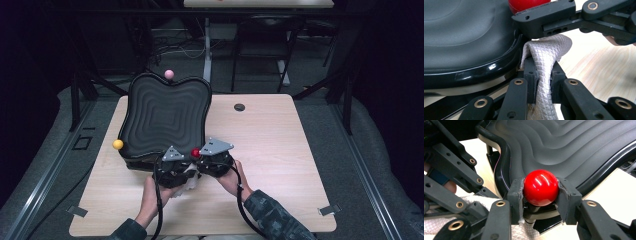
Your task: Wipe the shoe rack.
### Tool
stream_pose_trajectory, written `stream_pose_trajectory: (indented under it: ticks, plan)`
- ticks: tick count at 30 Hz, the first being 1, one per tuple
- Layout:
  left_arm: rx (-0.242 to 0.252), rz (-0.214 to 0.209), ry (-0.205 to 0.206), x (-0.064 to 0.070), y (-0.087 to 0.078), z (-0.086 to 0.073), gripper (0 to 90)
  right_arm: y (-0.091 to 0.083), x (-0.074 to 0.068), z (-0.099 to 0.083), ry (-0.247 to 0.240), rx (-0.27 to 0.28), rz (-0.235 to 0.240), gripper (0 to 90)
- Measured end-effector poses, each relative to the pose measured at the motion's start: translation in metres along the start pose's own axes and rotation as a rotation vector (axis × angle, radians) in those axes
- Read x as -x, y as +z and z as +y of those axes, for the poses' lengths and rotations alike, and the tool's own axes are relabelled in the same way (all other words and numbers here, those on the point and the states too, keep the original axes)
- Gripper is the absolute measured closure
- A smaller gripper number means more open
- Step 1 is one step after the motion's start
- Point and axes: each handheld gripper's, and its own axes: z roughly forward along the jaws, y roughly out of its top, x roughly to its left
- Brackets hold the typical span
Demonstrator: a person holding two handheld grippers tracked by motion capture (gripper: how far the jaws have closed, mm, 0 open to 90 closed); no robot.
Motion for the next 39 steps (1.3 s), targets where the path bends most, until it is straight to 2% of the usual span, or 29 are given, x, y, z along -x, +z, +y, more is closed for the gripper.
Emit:
stream_pose_trajectory:
  ticks: [18, 30, 39]
  plan:
    - [-0.009, 0.015, -0.003, -0.011, -0.013, -0.008, 80.0, 0.000, 0.000, 0.000, -0.004, -0.002, 0.001, 60.1]
    - [-0.043, 0.024, 0.004, -0.020, -0.017, -0.011, 79.5, 0.000, 0.000, 0.000, -0.006, -0.001, 0.002, 60.1]
    - [-0.052, 0.039, 0.000, -0.024, -0.022, -0.014, 79.1, 0.000, 0.000, 0.000, -0.006, -0.002, 0.001, 60.1]
